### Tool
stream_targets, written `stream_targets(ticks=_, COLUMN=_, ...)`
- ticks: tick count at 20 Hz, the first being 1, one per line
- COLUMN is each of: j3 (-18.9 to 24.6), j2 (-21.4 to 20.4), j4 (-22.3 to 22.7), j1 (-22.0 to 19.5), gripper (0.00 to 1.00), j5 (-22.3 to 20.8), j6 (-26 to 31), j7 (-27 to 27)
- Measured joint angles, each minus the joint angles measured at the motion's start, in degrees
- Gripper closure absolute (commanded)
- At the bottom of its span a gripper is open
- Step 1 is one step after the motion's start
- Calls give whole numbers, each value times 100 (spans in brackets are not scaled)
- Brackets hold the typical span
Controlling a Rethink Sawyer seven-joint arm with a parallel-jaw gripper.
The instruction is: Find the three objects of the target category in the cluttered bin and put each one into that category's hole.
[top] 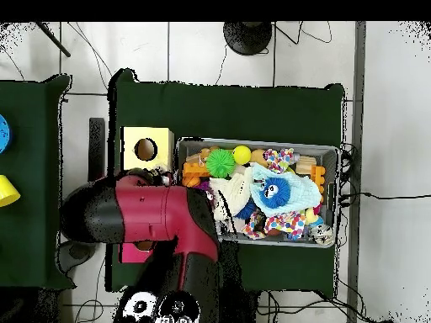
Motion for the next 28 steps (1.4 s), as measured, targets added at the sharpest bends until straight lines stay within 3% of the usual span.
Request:
stream_targets(ticks=9, j3=-181, j2=52, j4=173, j1=156, gripper=100, j5=11, j6=-58, j7=0)
stream_targets(ticks=28, j3=-419, j2=644, j4=206, j1=666, gripper=100, j5=423, j6=-59, j7=246)
